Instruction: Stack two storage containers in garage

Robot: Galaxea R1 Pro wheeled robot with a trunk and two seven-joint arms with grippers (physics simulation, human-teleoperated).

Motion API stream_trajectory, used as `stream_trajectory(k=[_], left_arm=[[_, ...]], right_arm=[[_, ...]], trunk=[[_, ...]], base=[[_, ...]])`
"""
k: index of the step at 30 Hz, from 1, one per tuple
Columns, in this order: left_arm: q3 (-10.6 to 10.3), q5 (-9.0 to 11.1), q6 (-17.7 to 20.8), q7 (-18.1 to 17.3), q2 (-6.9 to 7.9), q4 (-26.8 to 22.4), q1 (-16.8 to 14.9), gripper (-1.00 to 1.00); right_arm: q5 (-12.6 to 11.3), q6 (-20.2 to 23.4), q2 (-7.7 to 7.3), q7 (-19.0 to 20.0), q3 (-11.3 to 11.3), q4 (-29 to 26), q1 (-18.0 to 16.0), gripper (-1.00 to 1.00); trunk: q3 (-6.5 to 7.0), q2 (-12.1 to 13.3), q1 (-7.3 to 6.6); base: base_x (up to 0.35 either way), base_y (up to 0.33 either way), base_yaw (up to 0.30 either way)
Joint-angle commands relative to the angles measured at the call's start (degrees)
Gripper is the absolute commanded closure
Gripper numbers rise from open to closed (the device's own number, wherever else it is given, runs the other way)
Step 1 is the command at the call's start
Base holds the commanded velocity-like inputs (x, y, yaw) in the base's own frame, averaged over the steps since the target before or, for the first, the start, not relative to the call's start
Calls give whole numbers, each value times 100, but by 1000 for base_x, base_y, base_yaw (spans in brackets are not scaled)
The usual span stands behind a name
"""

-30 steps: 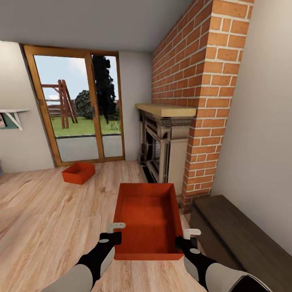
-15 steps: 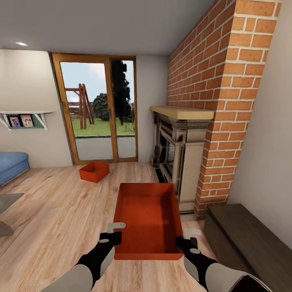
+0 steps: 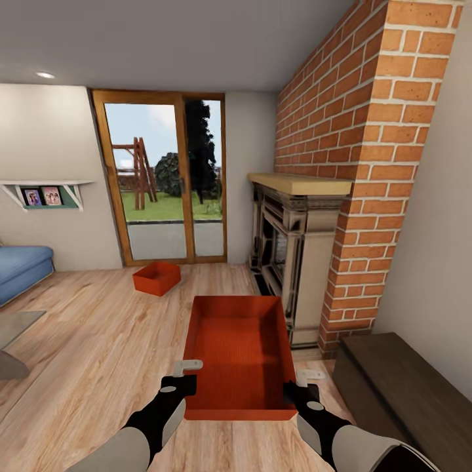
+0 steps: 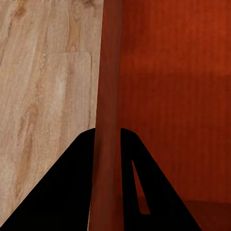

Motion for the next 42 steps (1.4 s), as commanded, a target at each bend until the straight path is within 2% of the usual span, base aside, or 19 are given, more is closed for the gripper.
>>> stream_trajectory(k=[1, 8, 42], left_arm=[[133, 175, 36, -9, -19, -23, -6, 100], [133, 175, 36, -11, -19, -23, -6, 100], [133, 175, 36, -11, -10, -13, -6, 100]], right_arm=[[-69, -23, 2, 26, 61, 5, -2, 100], [-69, -19, 2, 28, 64, 5, -2, 100], [-69, -23, 2, 28, 61, 5, -2, 100]], trunk=[[-7, -5, 0], [2, -5, 0], [96, -5, 0]], base=[[0, 0, 0], [0, 0, 173], [0, 0, 299]])
